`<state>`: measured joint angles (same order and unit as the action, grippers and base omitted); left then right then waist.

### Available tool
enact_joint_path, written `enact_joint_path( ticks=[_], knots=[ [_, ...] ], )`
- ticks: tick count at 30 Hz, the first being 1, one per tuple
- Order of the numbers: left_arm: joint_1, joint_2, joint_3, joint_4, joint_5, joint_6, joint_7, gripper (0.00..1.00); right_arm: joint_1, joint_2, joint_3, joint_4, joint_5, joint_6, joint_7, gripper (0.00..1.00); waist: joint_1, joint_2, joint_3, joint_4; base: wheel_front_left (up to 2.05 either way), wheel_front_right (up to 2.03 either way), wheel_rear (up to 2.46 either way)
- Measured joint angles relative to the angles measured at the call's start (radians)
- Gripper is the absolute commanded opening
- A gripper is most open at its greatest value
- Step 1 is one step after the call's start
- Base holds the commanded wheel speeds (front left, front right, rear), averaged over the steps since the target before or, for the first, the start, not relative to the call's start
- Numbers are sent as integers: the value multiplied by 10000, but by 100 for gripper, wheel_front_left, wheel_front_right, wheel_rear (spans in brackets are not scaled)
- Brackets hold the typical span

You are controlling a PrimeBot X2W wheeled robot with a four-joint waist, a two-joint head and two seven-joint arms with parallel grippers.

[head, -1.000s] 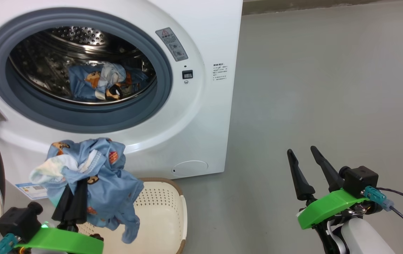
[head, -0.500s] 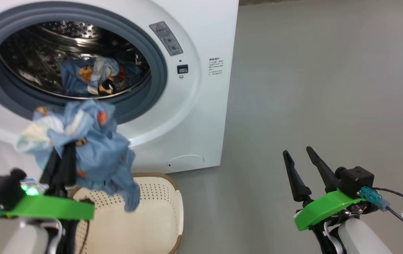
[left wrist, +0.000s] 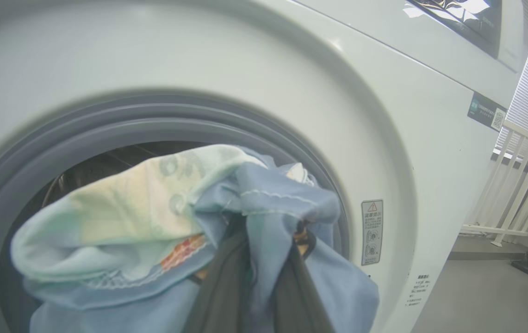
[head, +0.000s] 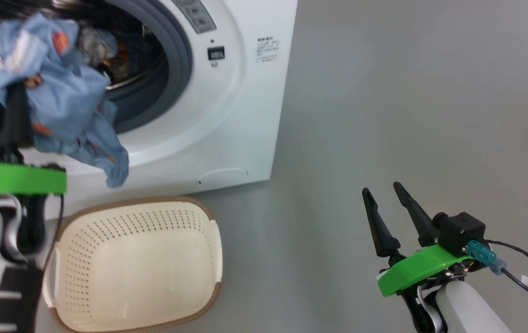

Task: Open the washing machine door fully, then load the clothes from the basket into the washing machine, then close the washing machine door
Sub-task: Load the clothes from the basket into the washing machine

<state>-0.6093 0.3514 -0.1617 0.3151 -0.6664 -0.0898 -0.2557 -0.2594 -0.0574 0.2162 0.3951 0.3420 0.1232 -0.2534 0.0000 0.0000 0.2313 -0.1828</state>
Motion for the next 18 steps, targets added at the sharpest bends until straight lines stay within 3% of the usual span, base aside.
enact_joint_path(
  ticks=[13, 18],
  knots=[
    [-3093, 529, -566, 3156, 56, -343, 4, 0, -374, 25, 167, -1114, 357, 0, -2, 100, 0, 0, 1890, -522, 0, 0, 0],
    [-4320, 1024, -1174, 3885, -389, -407, 163, 0, -384, 38, 337, -1503, 458, 0, -2, 100, 0, 0, 2685, -815, 0, 0, 0]
  ],
)
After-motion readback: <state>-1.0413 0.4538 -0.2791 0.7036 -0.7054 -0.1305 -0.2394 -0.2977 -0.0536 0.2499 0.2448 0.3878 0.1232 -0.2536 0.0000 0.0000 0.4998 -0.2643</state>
